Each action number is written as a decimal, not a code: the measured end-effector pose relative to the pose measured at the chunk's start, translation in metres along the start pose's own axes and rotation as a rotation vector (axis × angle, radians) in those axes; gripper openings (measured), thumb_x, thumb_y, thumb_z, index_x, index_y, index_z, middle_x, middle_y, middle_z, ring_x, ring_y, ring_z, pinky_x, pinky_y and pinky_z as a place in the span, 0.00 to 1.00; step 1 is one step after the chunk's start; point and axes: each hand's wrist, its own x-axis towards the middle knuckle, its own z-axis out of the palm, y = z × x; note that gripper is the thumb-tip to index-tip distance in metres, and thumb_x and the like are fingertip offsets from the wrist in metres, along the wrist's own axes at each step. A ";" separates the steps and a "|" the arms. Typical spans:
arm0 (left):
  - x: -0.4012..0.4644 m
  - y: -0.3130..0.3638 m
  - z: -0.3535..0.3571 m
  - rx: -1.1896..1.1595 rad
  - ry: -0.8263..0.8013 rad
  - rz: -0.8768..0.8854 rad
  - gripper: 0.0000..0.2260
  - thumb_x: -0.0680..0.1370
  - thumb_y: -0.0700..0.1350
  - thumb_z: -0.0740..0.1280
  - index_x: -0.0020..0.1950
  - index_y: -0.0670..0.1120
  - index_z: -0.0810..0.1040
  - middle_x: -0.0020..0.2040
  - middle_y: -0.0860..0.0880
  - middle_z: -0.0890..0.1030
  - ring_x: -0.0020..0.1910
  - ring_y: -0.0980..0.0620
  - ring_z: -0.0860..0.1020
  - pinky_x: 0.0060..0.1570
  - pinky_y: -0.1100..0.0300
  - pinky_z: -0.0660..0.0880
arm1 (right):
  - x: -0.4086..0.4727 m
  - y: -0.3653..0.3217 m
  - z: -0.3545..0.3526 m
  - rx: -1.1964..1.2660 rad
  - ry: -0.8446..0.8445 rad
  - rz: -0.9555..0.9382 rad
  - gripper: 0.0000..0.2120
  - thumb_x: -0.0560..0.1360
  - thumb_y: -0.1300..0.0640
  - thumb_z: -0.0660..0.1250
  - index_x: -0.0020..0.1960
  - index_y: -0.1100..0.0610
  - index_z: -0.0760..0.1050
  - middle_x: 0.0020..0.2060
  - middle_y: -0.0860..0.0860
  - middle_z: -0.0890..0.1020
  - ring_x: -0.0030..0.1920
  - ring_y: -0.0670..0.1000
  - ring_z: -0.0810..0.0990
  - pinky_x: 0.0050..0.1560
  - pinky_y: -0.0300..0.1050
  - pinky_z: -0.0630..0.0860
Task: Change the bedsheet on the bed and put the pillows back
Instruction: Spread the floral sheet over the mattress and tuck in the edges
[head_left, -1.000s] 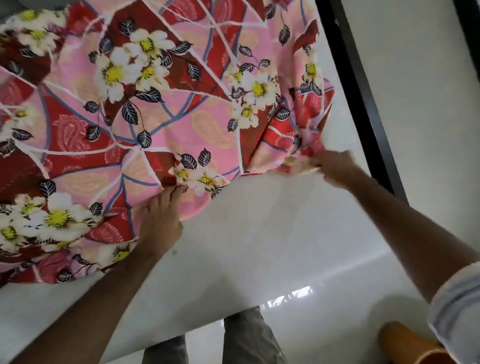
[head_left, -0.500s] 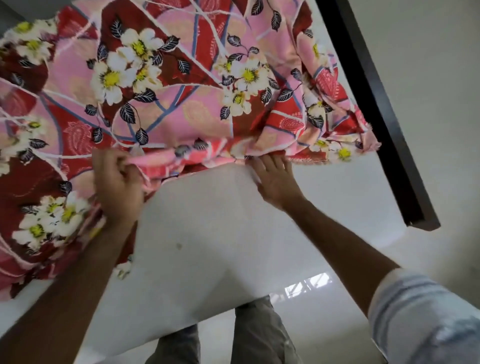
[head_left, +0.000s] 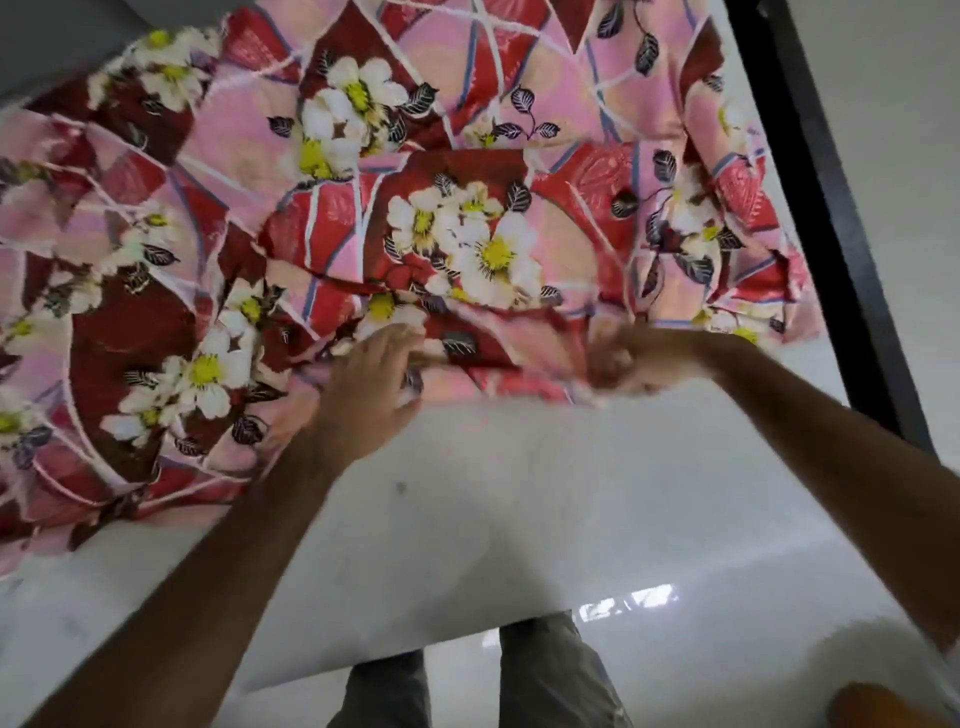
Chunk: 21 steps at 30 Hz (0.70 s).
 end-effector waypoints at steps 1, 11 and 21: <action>-0.002 0.001 0.017 0.063 -0.054 -0.033 0.40 0.69 0.55 0.76 0.77 0.49 0.64 0.75 0.44 0.67 0.72 0.38 0.69 0.66 0.39 0.71 | -0.013 0.011 0.006 -0.103 -0.213 0.144 0.07 0.75 0.61 0.70 0.40 0.52 0.78 0.31 0.54 0.74 0.30 0.52 0.72 0.29 0.43 0.68; -0.035 0.041 0.071 0.111 0.041 0.408 0.32 0.70 0.60 0.74 0.70 0.45 0.74 0.72 0.43 0.72 0.70 0.41 0.72 0.66 0.44 0.72 | -0.078 0.049 0.039 -0.692 -0.113 0.073 0.13 0.72 0.55 0.72 0.34 0.49 0.69 0.33 0.43 0.73 0.33 0.40 0.71 0.33 0.30 0.67; -0.068 0.030 0.086 0.201 -0.025 0.178 0.16 0.73 0.38 0.75 0.59 0.47 0.78 0.47 0.45 0.81 0.46 0.40 0.81 0.41 0.48 0.76 | -0.125 0.049 0.086 -0.722 0.191 0.282 0.15 0.79 0.39 0.60 0.58 0.46 0.76 0.50 0.53 0.84 0.52 0.58 0.82 0.51 0.46 0.73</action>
